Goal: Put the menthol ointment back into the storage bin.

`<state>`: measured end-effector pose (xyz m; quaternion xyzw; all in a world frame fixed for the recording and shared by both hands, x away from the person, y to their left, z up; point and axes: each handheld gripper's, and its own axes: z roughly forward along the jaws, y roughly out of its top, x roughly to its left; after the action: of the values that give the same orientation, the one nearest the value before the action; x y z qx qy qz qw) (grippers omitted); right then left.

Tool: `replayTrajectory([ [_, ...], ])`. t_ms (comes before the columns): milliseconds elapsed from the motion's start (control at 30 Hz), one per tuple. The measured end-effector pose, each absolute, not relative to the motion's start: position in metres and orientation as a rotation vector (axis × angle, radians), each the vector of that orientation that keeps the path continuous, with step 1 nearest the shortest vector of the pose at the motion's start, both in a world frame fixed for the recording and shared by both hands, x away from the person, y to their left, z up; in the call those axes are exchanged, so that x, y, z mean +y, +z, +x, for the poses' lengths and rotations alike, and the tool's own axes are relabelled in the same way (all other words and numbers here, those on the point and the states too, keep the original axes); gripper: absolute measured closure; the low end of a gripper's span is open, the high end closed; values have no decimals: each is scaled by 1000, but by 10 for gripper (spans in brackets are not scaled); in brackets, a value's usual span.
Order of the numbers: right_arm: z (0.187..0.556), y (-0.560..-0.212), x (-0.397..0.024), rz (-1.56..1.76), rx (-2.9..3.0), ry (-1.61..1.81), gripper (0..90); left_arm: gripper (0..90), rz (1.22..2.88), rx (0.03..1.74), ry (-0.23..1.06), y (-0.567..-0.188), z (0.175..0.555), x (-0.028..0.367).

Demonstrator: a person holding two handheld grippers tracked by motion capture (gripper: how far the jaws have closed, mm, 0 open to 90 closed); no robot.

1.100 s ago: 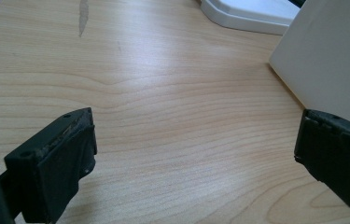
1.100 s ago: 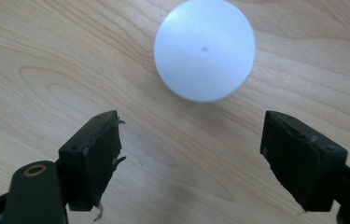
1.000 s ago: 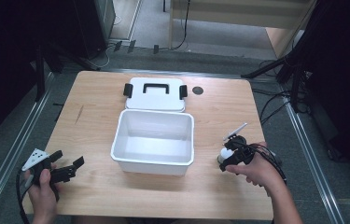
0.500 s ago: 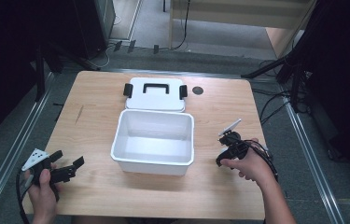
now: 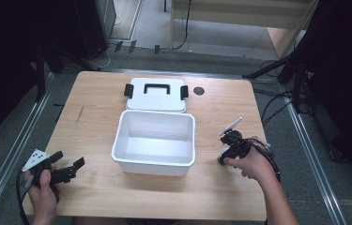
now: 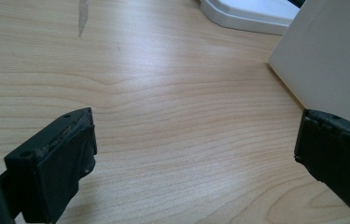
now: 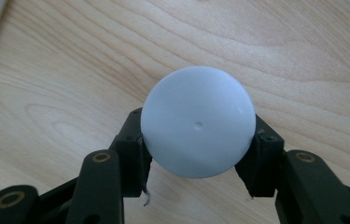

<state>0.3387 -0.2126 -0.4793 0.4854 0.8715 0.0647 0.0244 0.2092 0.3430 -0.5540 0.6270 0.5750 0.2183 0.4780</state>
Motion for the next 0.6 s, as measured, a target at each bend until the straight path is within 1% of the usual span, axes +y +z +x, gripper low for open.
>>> replayTrajectory([
  [200, 337, -467, -207, 1445, 2724, 209, 520, 0, 1530, 1404, 532, -554, 209, 343],
  [600, 340, -426, -194, 1410, 2740, 248, 520, 0, 1530, 1402, 537, -554, 209, 343],
])
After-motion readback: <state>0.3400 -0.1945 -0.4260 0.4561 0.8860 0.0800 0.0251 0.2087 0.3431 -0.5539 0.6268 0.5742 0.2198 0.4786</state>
